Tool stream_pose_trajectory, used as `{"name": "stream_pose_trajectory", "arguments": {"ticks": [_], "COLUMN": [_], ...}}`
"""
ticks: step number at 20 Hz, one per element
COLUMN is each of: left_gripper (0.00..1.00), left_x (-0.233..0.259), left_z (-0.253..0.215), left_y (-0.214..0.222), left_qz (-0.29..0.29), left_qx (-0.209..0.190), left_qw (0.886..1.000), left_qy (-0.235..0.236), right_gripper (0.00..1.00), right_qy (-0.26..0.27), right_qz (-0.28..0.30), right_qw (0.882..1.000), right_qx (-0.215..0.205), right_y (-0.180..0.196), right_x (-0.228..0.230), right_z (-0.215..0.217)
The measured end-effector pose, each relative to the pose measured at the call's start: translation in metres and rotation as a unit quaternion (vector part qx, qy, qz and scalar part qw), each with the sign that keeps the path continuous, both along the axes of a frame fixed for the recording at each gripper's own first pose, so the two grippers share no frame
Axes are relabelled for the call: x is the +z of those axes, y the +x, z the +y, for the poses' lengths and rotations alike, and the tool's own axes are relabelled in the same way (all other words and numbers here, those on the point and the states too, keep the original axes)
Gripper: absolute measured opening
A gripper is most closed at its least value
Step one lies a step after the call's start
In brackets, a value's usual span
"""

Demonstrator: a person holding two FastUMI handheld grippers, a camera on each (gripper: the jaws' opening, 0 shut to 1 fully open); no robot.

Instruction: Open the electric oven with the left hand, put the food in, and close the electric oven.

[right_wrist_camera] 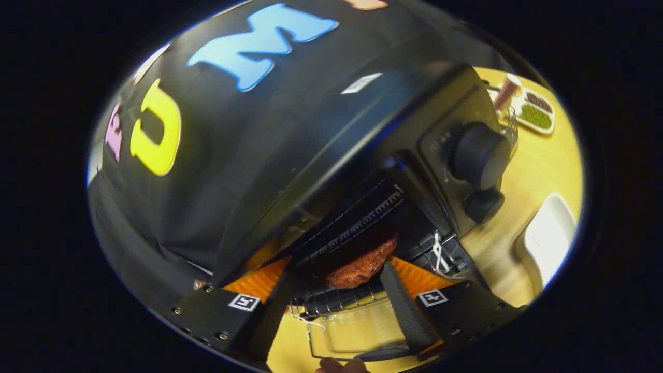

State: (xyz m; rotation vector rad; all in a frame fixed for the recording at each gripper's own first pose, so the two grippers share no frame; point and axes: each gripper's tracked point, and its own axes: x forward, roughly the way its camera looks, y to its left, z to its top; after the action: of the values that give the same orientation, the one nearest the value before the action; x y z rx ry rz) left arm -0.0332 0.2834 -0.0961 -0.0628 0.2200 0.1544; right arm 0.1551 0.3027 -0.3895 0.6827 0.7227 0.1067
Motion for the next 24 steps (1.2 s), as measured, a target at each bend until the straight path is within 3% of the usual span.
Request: {"name": "stream_pose_trajectory", "arguments": {"ticks": [4, 6, 8, 9, 10, 14, 18, 21, 23, 24], "left_gripper": [1.00, 0.96, 1.00, 1.00, 0.91, 1.00, 1.00, 0.96, 1.00, 0.96], "left_x": [-0.002, -0.005, -0.006, -0.008, -0.006, -0.002, 0.020, 0.017, 0.011, 0.002], "left_z": [-0.036, -0.056, -0.075, -0.085, -0.095, -0.125, -0.141, -0.152, -0.160, -0.164], "left_y": [0.012, 0.017, 0.024, 0.028, 0.030, 0.037, 0.042, 0.044, 0.046, 0.048], "left_qz": [-0.007, -0.008, -0.009, -0.012, -0.015, -0.023, -0.063, -0.065, -0.056, -0.044], "left_qx": [-0.018, -0.032, -0.046, -0.052, -0.059, -0.081, -0.086, -0.092, -0.097, -0.101], "left_qw": [1.000, 0.999, 0.999, 0.998, 0.998, 0.996, 0.994, 0.994, 0.994, 0.994], "left_qy": [-0.011, -0.013, -0.018, -0.021, -0.022, -0.023, -0.007, -0.004, -0.004, -0.005], "right_gripper": [0.97, 0.96, 0.97, 0.96, 0.96, 1.00, 0.96, 0.96, 0.96, 0.96], "right_qy": [-0.079, -0.139, -0.184, -0.201, -0.219, -0.274, -0.296, -0.297, -0.297, -0.296], "right_qz": [-0.047, -0.088, -0.126, -0.147, -0.168, -0.235, -0.293, -0.318, -0.325, -0.324], "right_qw": [0.994, 0.981, 0.967, 0.961, 0.954, 0.929, 0.909, 0.900, 0.897, 0.898], "right_qx": [0.056, 0.101, 0.119, 0.118, 0.114, 0.081, 0.023, -0.016, -0.023, -0.025], "right_y": [-0.031, -0.044, -0.056, -0.061, -0.066, -0.084, -0.101, -0.112, -0.116, -0.116], "right_x": [0.027, 0.052, 0.081, 0.100, 0.120, 0.193, 0.262, 0.297, 0.307, 0.306], "right_z": [-0.017, -0.032, -0.054, -0.067, -0.081, -0.131, -0.171, -0.189, -0.195, -0.198]}}
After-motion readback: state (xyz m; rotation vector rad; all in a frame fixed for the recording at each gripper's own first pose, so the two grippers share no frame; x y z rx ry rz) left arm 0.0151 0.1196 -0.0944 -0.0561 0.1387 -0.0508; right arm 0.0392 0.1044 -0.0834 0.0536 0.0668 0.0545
